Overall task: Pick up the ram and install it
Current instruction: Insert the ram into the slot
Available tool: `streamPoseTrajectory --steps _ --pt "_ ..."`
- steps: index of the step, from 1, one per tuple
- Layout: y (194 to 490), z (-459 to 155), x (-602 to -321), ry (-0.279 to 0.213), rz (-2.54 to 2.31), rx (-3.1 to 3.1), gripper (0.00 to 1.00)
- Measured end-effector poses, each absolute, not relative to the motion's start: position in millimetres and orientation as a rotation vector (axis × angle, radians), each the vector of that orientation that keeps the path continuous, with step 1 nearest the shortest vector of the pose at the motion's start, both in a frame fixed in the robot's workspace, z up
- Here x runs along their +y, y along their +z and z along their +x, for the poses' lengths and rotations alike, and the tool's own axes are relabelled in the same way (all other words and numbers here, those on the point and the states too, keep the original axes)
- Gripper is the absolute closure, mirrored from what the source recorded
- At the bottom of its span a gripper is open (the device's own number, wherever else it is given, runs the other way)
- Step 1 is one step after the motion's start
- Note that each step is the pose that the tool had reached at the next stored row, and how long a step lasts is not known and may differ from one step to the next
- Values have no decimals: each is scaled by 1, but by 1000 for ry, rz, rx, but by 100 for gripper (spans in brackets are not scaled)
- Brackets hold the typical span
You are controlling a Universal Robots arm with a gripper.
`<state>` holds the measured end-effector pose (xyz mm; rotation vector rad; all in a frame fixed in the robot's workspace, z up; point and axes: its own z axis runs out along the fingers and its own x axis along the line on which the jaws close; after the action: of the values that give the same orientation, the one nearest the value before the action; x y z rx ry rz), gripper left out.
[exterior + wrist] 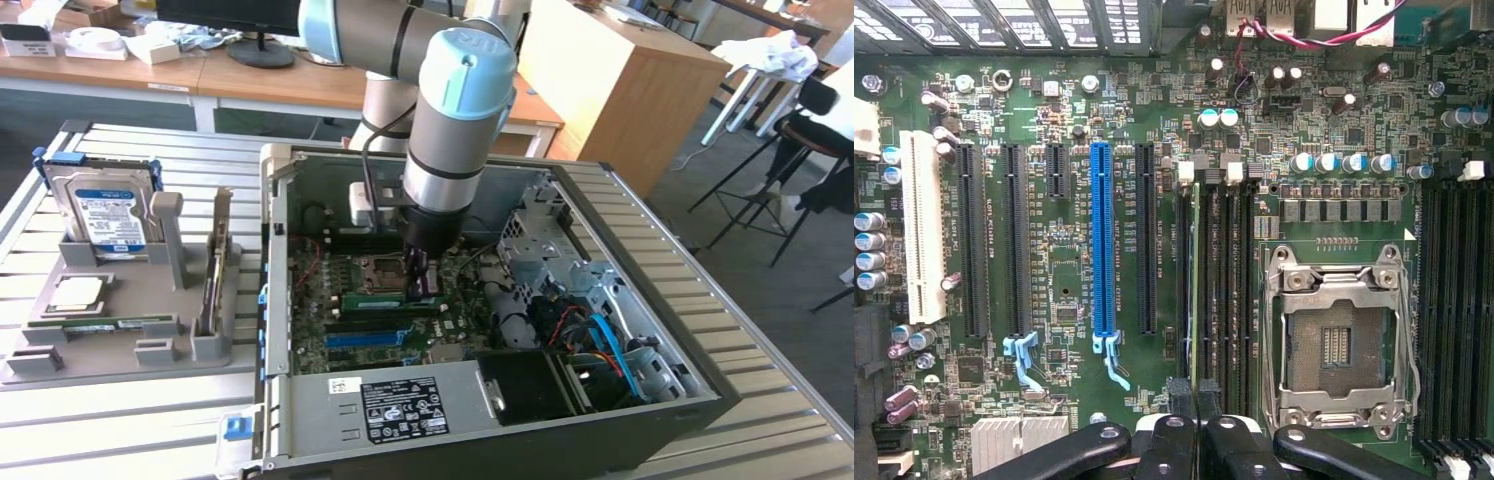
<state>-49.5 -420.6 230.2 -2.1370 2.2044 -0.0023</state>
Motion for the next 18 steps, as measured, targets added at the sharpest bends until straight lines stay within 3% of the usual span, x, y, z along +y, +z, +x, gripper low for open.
streamPoseTrajectory --steps 18 --pt "229 -50 -421 -2 -2138 2204 88"
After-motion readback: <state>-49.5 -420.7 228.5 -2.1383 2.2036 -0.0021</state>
